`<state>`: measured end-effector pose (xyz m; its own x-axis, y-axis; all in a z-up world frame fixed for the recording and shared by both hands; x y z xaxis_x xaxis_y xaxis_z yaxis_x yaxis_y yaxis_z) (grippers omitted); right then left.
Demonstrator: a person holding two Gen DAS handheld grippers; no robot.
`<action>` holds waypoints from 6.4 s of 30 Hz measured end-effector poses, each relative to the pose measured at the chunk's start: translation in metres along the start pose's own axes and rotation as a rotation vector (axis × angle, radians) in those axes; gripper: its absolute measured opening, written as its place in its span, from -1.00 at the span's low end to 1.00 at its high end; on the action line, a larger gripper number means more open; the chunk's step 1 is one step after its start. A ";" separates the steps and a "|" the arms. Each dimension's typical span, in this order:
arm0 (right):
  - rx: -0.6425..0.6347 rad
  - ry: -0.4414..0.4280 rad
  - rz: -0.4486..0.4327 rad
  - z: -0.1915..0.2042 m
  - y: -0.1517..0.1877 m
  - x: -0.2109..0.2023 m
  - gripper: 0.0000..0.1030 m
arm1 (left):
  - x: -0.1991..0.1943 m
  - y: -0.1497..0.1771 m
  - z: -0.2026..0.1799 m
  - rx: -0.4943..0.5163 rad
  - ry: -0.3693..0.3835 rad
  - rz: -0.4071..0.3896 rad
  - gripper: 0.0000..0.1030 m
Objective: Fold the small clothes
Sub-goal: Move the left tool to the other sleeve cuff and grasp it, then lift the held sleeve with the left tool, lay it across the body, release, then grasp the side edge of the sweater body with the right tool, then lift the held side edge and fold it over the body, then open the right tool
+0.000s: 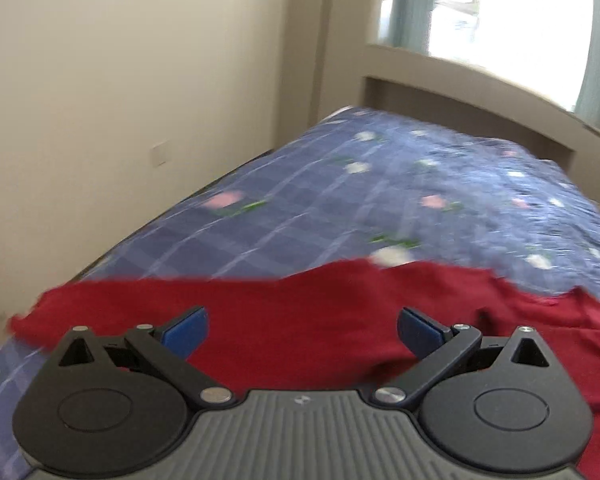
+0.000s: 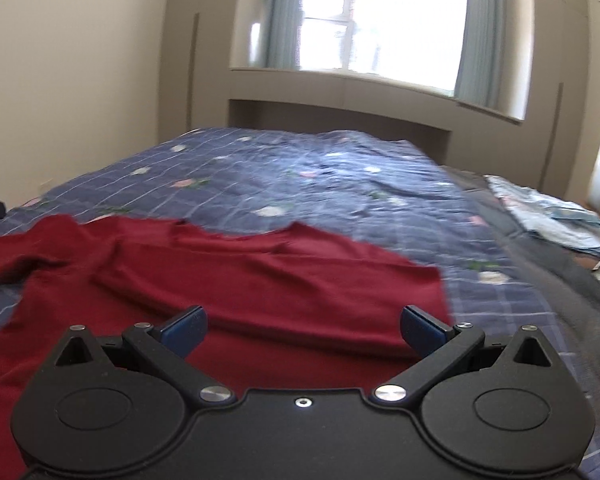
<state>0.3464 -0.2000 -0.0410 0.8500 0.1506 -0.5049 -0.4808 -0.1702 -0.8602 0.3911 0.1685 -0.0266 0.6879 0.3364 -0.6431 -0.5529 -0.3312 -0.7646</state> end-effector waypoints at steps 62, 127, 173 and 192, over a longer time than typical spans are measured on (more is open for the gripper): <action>0.124 -0.109 0.085 0.017 0.043 0.008 0.99 | -0.082 -0.134 -0.044 -0.192 0.312 -0.501 -0.94; 0.009 -0.242 0.158 -0.065 -0.021 0.097 0.97 | -0.006 0.069 -0.023 0.173 0.134 -0.030 0.99; 0.259 -0.543 -0.202 -0.054 -0.235 0.048 -0.79 | 0.024 0.060 -0.111 0.427 0.045 -0.185 -0.04; 0.386 -0.347 0.060 -0.104 -0.079 0.103 -0.79 | 0.028 0.073 -0.069 0.348 0.040 -0.032 -0.77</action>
<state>0.4941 -0.2723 -0.0173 0.7289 0.4762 -0.4918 -0.6262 0.1734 -0.7602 0.4025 0.0935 -0.0974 0.7213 0.3045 -0.6221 -0.6535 0.0018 -0.7569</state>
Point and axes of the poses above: each gripper's, at about its wrist camera, not at the fingertips, and x roughly the way its jaws point, z to its left, y to its underside, the point moved 3 cm from there along x, roughly the way its jaws point, and after that the axes turned 4 degrees about -y, right-handed, at the moved point
